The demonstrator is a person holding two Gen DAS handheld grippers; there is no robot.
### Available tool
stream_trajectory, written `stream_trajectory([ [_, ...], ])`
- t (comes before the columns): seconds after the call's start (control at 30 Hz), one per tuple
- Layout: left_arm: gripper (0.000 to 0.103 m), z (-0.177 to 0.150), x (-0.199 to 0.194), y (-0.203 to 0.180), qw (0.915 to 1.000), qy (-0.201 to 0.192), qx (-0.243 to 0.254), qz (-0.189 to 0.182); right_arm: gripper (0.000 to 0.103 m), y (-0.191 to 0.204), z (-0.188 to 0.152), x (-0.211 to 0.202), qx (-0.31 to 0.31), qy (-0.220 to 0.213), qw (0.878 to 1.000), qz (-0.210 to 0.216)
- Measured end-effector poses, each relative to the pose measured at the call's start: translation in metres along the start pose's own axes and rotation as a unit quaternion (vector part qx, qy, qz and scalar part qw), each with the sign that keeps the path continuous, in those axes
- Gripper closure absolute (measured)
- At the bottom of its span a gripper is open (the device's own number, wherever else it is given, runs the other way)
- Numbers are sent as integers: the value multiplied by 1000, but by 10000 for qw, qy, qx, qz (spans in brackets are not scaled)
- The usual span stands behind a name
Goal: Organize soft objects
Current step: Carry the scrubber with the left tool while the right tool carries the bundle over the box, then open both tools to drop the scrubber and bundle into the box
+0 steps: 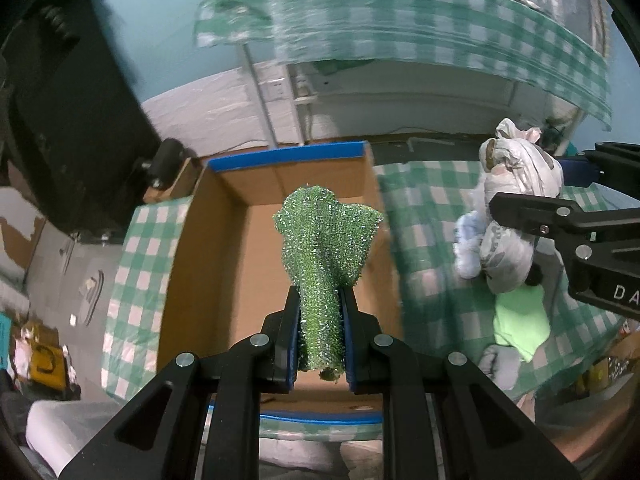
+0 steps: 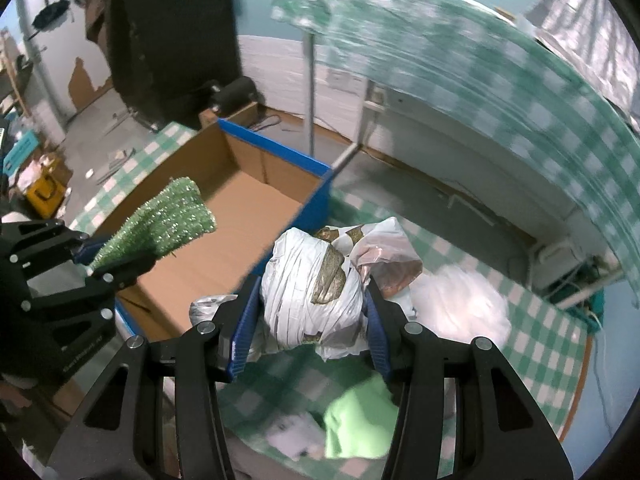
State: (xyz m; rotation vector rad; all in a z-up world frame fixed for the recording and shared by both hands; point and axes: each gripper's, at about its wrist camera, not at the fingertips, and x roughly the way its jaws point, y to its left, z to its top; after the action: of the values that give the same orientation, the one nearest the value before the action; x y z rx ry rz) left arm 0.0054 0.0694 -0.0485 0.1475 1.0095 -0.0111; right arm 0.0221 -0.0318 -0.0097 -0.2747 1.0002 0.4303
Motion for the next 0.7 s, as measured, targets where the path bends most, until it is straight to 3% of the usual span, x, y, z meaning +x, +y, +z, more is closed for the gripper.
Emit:
stream_trajectory([
  [0.33, 85, -12, 25, 49, 9981, 281, -484, 239, 55, 57, 24, 51, -408, 279, 9983, 298],
  [0.7, 85, -28, 47, 76, 9945, 598, -789, 350, 53, 82, 39, 83, -503, 545, 9960, 504],
])
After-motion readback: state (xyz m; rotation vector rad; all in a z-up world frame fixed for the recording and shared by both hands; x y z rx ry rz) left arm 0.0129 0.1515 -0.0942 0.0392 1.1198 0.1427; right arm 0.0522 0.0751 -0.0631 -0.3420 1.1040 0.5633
